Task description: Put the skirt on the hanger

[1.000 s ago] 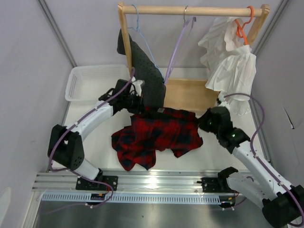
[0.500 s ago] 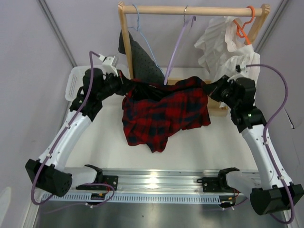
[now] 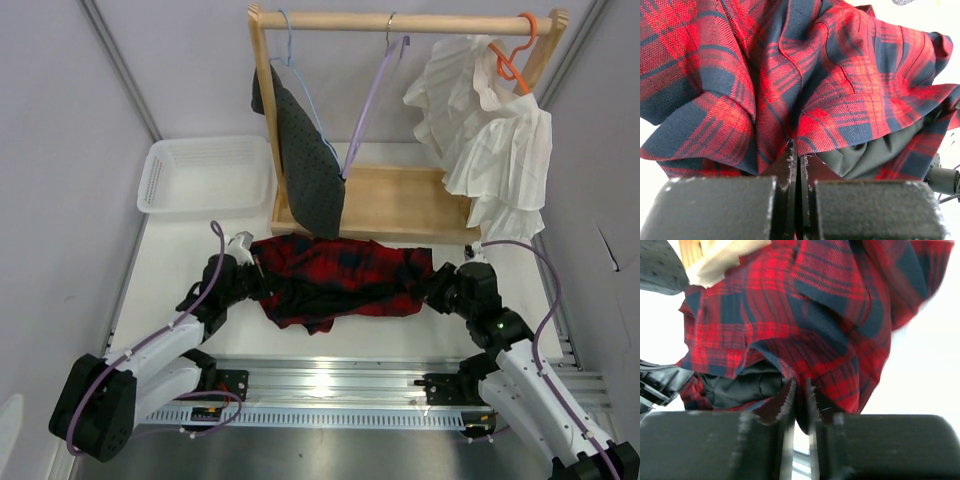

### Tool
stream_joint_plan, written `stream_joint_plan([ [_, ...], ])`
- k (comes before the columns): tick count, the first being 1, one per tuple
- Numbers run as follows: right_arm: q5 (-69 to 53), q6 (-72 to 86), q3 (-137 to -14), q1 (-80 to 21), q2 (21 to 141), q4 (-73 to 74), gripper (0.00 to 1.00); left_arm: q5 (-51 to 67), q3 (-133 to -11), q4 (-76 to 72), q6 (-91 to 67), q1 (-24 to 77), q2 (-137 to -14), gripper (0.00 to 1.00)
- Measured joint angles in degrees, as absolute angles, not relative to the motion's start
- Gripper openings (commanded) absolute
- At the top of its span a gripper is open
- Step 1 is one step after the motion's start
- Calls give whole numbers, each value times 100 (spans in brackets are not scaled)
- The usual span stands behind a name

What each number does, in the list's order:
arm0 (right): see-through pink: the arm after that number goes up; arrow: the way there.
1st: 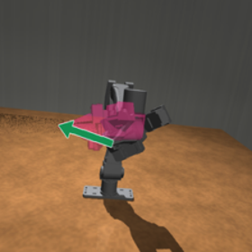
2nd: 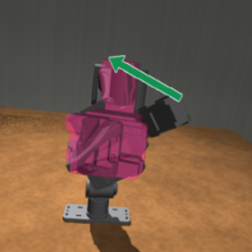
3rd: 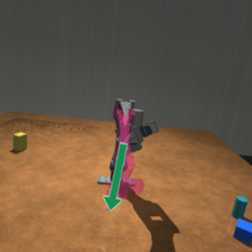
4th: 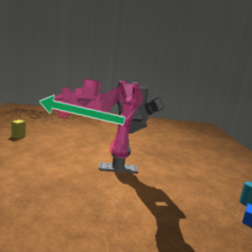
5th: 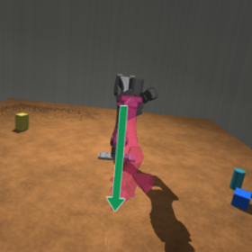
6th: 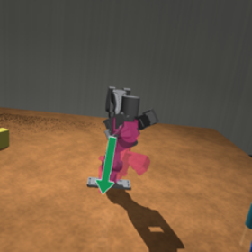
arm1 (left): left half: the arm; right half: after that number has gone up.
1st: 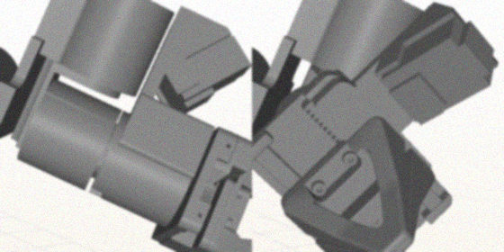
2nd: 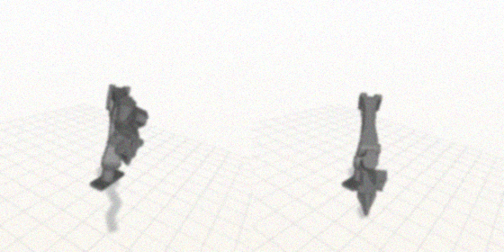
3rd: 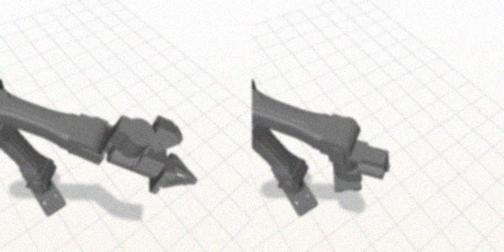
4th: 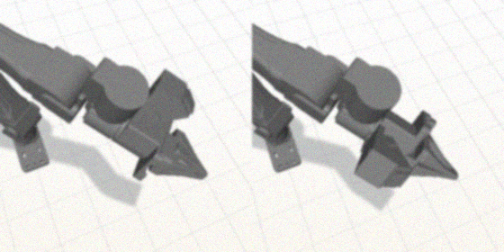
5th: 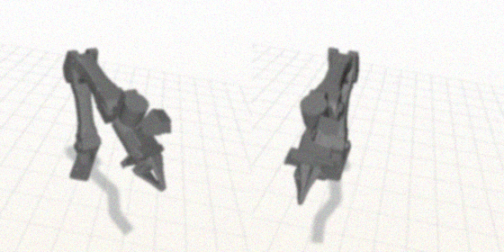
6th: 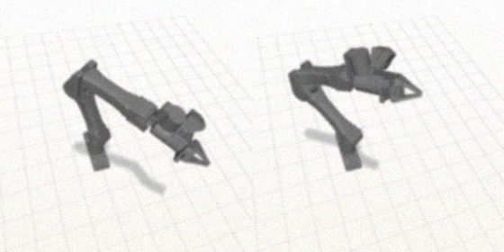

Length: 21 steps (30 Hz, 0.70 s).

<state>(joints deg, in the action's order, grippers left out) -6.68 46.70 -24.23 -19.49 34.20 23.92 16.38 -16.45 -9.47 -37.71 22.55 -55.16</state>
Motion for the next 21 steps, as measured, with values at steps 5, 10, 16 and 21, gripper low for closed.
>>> stream_joint_plan([
  [5,-342,4823,-2381,-2233,3365,2462,57,1693,-1380,-1850,-3964,2255,-5378,0],
  [10,213,4783,-2532,-2637,3245,2849,66,1785,-1343,-2340,-4007,2255,-5275,0],
  [16,821,4772,-3284,-3096,3347,3205,63,1863,-1328,-2497,-4005,2274,-5231,0],
  [21,1190,4748,-3728,-3645,3566,3273,55,1870,-1328,-2517,-4005,2324,-5240,0],
])
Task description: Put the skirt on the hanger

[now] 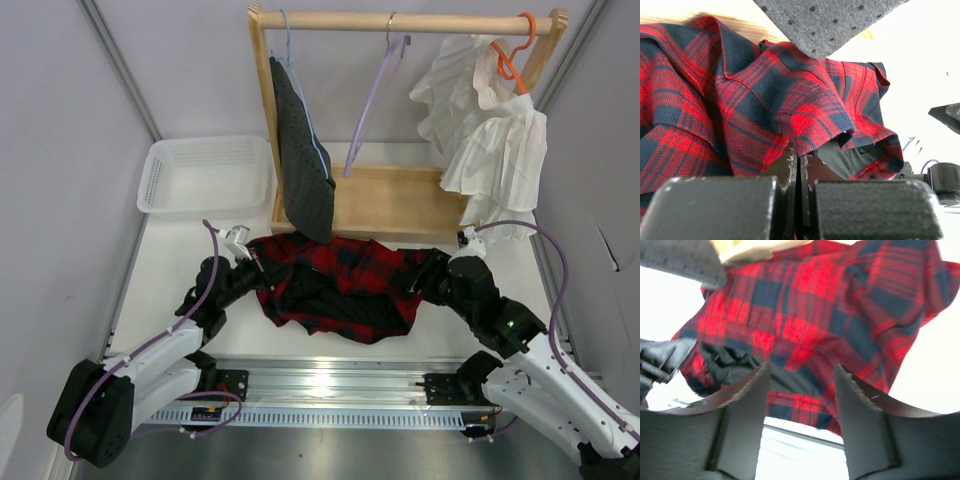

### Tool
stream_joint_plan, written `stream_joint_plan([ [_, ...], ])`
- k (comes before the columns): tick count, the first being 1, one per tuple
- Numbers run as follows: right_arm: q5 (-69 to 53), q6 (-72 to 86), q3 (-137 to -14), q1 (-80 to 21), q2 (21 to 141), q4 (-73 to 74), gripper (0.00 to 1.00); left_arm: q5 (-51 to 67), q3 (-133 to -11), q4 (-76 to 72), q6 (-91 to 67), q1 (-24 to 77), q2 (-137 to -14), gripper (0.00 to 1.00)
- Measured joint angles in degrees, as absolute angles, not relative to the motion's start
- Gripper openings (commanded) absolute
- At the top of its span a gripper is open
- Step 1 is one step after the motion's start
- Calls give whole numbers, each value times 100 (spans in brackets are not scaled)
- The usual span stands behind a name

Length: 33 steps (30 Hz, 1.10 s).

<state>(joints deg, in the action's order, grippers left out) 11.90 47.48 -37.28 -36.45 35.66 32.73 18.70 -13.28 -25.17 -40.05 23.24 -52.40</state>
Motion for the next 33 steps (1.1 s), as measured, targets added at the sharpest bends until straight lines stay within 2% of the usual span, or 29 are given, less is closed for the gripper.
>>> stream_joint_plan([
  [1,1225,4748,-3758,-3771,3618,3271,51,1870,-1328,-2519,-4003,2331,-5253,0],
  [5,1424,4748,-3868,-4515,3962,3275,48,1883,-1330,-2519,-4001,2373,-5422,0],
  [11,1704,4757,-3944,-5638,4624,3271,49,1874,-1358,-2482,-3999,2434,-5531,0],
  [16,1712,4707,-3946,-5878,4982,3212,49,1863,-1398,-2399,-3997,2443,-5581,0],
  [19,1704,4606,-3946,-5828,5330,3133,49,1859,-1431,-2324,-3988,2449,-5603,6],
  [21,1688,4506,-3944,-5682,5529,3063,48,1848,-1446,-2287,-3970,2460,-5603,15],
  [24,1559,4313,-3935,-5177,5837,2867,47,1817,-1461,-2198,-3933,2469,-5579,24],
  [26,1494,4189,-3935,-4831,5955,2794,47,1811,-1466,-2117,-3896,2475,-5524,27],
  [33,1166,3846,-3935,-4034,5970,2534,44,1761,-1503,-1848,-3780,2488,-5339,45],
])
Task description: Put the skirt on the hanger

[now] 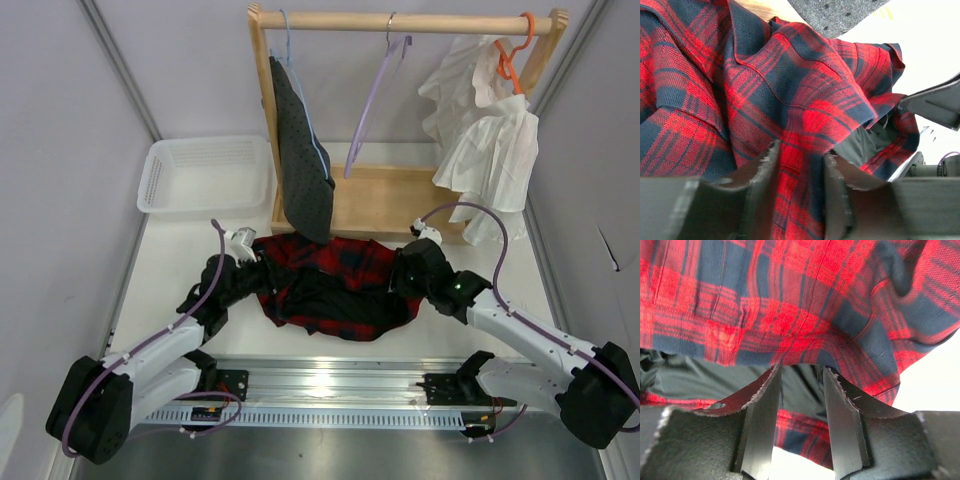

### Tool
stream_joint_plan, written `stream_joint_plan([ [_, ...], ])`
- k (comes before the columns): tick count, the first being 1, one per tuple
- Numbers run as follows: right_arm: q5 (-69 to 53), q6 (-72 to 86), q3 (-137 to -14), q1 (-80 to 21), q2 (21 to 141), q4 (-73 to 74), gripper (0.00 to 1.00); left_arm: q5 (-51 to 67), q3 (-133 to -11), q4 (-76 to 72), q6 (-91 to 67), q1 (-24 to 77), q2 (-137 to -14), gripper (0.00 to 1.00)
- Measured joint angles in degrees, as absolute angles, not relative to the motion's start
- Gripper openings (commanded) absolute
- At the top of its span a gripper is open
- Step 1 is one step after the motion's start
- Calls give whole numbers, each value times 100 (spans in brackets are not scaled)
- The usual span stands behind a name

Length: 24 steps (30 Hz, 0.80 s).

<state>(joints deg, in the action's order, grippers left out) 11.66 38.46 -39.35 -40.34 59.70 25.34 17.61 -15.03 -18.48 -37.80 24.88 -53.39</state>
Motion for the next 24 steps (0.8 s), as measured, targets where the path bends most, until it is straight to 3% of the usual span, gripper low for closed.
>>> stream_joint_plan([
  [8,904,3789,-3667,-3972,5996,2307,43,1754,-1503,-1671,-3680,2512,-5207,59],
  [16,821,3789,-3601,-3962,6055,2156,43,1640,-1614,-1431,-3540,2517,-4810,60],
  [19,808,3789,-3601,-3953,6182,2095,43,1509,-1780,-1234,-3452,2517,-4724,53],
  [21,801,3787,-3601,-3940,6252,2058,42,1365,-1894,-1107,-3435,2519,-4737,38],
  [24,781,3787,-3601,-3874,6324,1973,42,1170,-1942,-1035,-3406,2523,-4871,27],
])
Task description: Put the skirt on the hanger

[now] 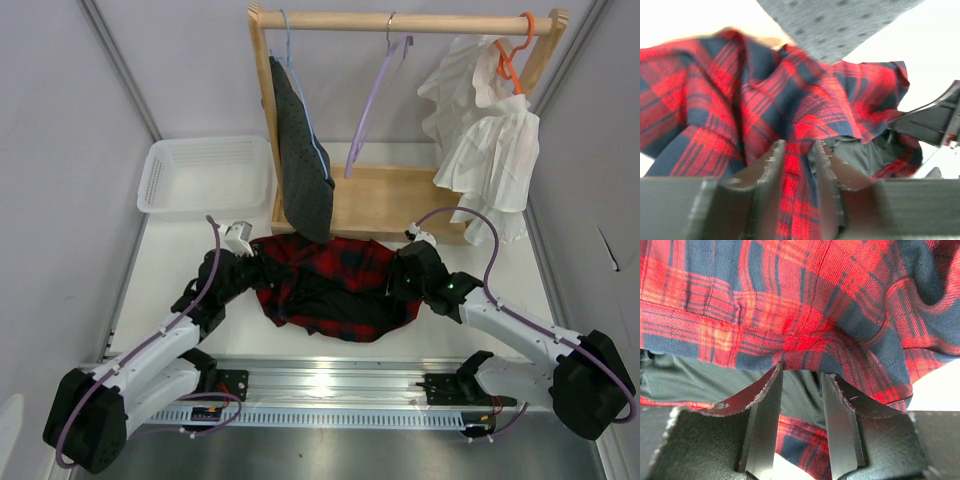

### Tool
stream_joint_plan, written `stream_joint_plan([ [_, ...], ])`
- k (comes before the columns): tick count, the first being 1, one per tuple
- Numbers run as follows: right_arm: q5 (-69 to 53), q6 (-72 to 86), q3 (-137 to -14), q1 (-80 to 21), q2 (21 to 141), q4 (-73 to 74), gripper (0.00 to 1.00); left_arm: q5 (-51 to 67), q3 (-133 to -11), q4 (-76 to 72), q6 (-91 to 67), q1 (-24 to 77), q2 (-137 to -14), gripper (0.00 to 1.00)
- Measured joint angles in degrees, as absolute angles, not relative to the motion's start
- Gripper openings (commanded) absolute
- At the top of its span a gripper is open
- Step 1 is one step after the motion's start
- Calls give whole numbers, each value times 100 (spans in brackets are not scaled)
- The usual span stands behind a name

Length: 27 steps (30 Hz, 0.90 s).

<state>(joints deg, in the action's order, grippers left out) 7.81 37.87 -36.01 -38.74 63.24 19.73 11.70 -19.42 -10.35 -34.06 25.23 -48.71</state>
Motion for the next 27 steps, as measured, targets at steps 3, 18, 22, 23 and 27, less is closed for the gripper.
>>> stream_joint_plan([
  [3,768,3787,-3601,-3815,6337,1896,41,1007,-1942,-952,-3426,2528,-5148,18],
  [18,703,3791,-3430,-3699,6342,1592,41,499,-1737,-891,-3544,2539,-6016,32],
  [22,703,3789,-3430,-3699,6254,1623,42,517,-1756,-784,-3479,2539,-5535,45],
  [23,705,3787,-3430,-3699,6228,1634,42,521,-1793,-714,-3439,2539,-5380,46],
  [27,703,3789,-3433,-3708,6134,1671,42,620,-2102,-440,-3323,2539,-4917,48],
])
